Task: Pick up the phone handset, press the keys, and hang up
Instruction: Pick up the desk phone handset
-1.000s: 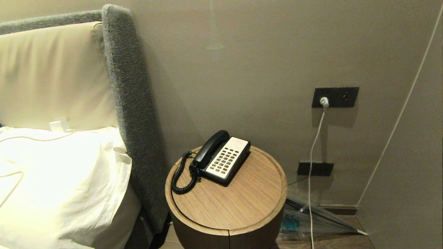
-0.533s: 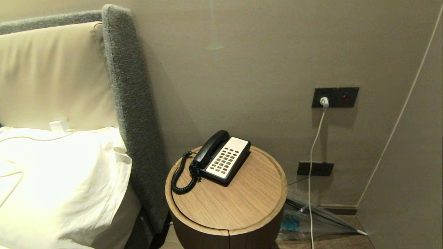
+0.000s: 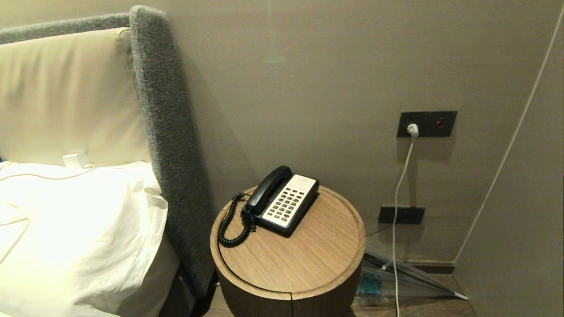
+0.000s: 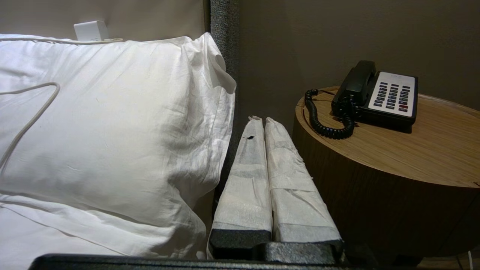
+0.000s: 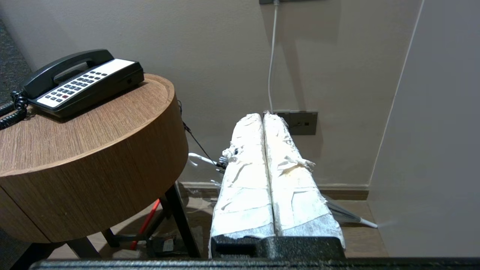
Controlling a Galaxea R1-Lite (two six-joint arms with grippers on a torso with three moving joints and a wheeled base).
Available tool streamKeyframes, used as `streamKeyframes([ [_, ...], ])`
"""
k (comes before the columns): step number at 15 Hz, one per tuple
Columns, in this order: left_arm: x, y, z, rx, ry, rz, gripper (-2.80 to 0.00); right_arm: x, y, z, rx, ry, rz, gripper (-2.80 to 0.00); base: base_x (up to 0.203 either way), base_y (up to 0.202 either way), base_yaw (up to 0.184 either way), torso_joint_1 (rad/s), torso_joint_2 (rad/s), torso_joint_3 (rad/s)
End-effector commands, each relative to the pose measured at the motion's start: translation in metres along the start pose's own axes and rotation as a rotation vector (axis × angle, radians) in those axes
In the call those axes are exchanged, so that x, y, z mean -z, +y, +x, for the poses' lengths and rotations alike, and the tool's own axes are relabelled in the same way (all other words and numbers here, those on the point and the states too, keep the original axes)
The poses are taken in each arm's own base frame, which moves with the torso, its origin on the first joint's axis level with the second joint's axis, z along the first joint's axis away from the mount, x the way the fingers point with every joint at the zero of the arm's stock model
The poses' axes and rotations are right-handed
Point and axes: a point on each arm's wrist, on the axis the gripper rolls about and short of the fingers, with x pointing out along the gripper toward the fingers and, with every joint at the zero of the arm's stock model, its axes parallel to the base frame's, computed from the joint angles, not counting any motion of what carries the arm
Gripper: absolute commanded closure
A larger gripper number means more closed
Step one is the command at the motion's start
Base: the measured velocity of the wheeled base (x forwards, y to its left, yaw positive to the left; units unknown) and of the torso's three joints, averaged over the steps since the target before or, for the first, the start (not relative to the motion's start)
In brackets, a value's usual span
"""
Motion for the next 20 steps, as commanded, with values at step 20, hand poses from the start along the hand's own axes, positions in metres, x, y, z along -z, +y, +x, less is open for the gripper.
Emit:
streamKeyframes([
  [20, 0.0113, 0.0001, 0.0021, -0.001, 0.039, -0.005, 0.0, 0.0056, -0.0002, 0.0014, 0.002, 0.022, 0.008, 0.0, 0.0, 0.0, 0.0, 0.003, 0.0, -0.181],
])
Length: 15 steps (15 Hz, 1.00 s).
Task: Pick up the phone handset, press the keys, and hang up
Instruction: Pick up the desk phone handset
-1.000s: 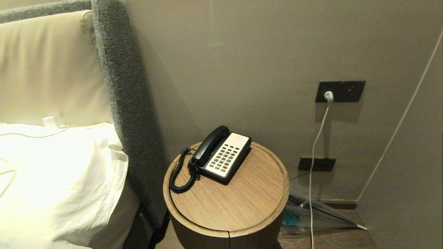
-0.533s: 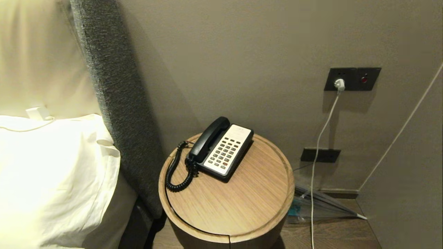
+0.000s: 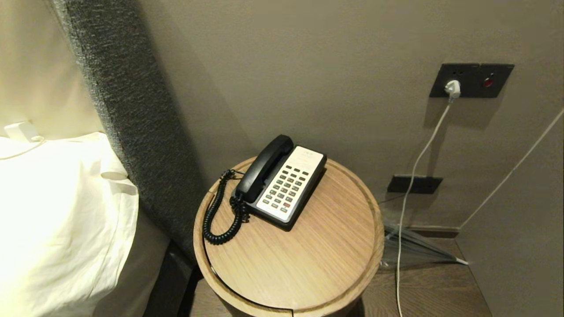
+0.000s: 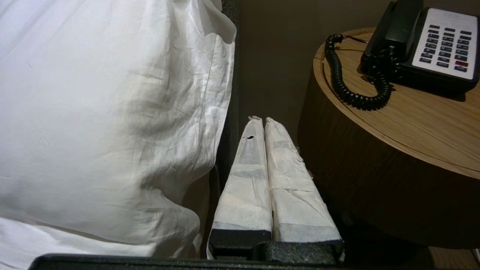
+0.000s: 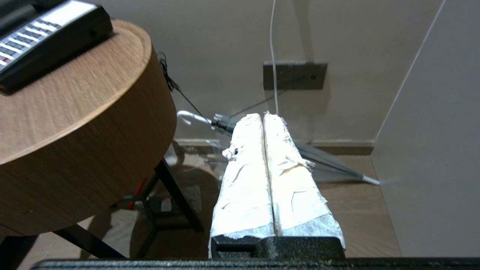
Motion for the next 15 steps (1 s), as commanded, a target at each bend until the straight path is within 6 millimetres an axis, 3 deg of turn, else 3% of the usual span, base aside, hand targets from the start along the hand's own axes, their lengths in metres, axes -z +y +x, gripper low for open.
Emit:
streamKeyframes([
  [1, 0.0113, 0.0001, 0.0022, 0.0, 0.04, 0.0, 0.0, 0.0055, -0.0002, 0.0013, 0.001, 0.02, -0.001, 0.0, 0.0, 0.0, 0.0, -0.001, 0.0, -0.199],
  [15, 0.0113, 0.0001, 0.0022, 0.0, 0.04, 0.0, 0.0, 0.0058, -0.0002, 0.0014, 0.001, 0.022, 0.0, 0.0, 0.0, 0.0, 0.0, 0.001, 0.0, -0.196],
])
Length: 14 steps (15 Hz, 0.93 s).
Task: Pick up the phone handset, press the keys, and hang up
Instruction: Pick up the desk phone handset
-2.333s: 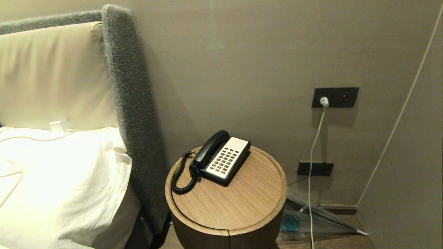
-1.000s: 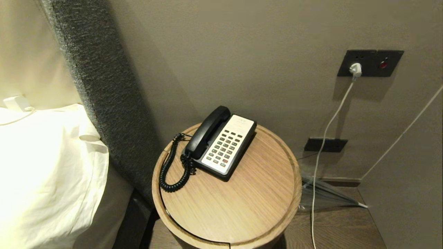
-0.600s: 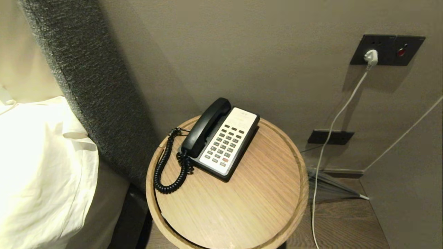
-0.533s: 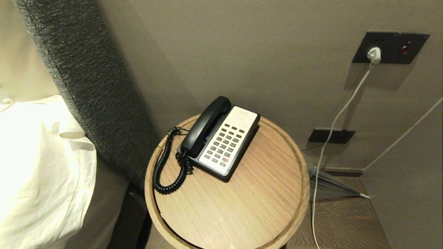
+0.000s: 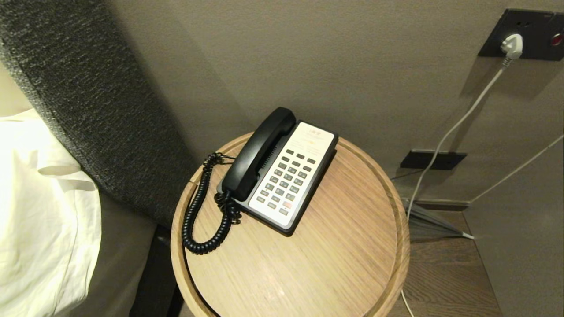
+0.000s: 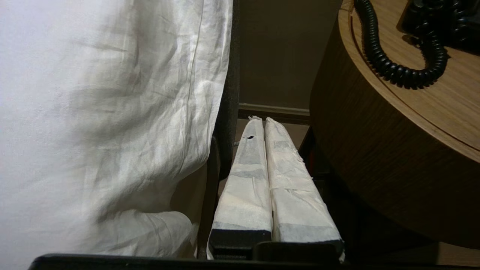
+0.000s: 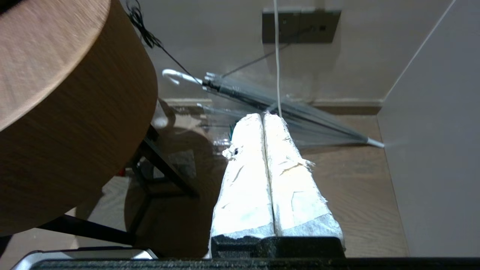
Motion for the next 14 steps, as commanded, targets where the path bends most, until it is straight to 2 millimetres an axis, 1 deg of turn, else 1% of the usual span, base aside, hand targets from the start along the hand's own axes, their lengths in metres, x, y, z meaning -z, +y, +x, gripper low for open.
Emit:
streamKeyframes([
  [1, 0.0113, 0.0001, 0.0022, 0.0, 0.04, 0.0, 0.0, 0.0055, -0.0002, 0.0013, 0.0, 0.02, -0.001, 0.0, 0.0, 0.0, 0.0, 0.002, 0.01, -0.199],
  [4, 0.0113, 0.0001, 0.0021, 0.001, 0.039, 0.003, 0.0, 0.0055, -0.0002, 0.0013, 0.0, 0.02, 0.001, 0.0, 0.0, 0.0, 0.0, 0.002, 0.0, -0.197],
  [6, 0.0112, 0.0001, 0.0021, 0.001, 0.038, 0.009, 0.0, 0.0056, -0.0002, 0.0013, 0.0, 0.021, -0.001, 0.0, 0.0, 0.0, 0.0, 0.003, 0.0, -0.107],
  [12, 0.0112, 0.0001, 0.0021, 0.001, 0.038, 0.013, 0.0, 0.0055, -0.0002, 0.0013, -0.001, 0.02, 0.001, 0.0, 0.0, 0.0, 0.0, -0.001, 0.0, -0.007],
  [13, 0.0099, 0.0002, 0.0019, -0.003, 0.031, 0.019, 0.0, 0.0055, -0.0002, 0.0013, 0.0, 0.02, 0.001, 0.0, 0.0, 0.0, 0.0, 0.0, 0.0, 0.0],
  [14, 0.0025, -0.0002, 0.0006, 0.007, 0.012, 0.02, 0.0, 0.0055, -0.0002, 0.0013, 0.0, 0.02, 0.0, 0.0, 0.0, 0.0, 0.0, 0.0, 0.0, 0.0],
])
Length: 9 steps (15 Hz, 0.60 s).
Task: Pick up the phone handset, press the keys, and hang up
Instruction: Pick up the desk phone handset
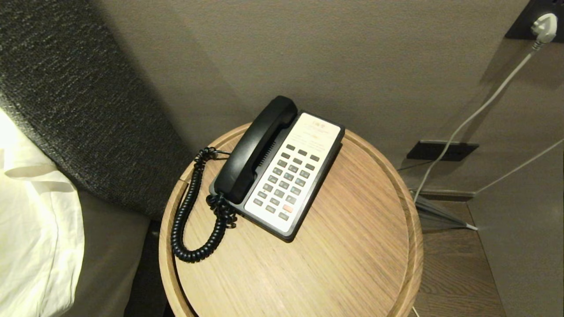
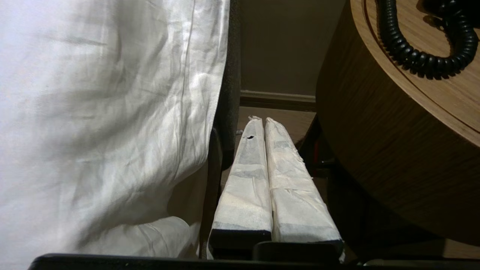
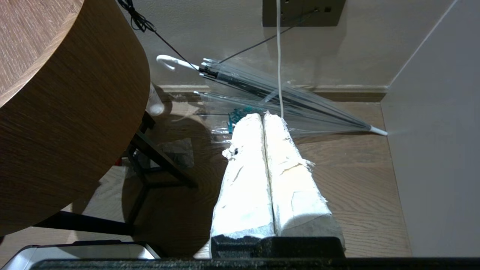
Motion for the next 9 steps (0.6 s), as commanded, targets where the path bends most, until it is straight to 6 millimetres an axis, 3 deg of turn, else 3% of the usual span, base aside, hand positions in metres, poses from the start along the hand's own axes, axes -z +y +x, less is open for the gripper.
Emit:
streamKeyframes([
  [1, -0.014, 0.0, -0.002, 0.024, -0.017, 0.002, 0.0, 0.006, 0.0, 0.001, -0.001, 0.019, -0.001, 0.0, 0.0, 0.0, 0.0, 0.0, 0.0, 0.0],
  [3, -0.068, -0.002, -0.007, 0.093, -0.032, 0.003, 0.0, 0.006, 0.0, 0.001, 0.0, 0.02, 0.0, 0.0, 0.0, 0.0, 0.0, 0.0, 0.0, 0.0],
  [5, -0.119, -0.002, 0.011, 0.144, 0.077, -0.006, 0.0, 0.006, 0.0, 0.001, 0.0, 0.019, 0.0, 0.0, 0.0, 0.0, 0.0, 0.0, 0.0, 0.0],
  [9, -0.191, -0.006, 0.111, 0.284, 0.301, -0.036, 0.0, 0.006, 0.0, 0.001, 0.0, 0.019, 0.0, 0.0, 0.0, 0.0, 0.0, 0.0, 0.0, 0.0],
])
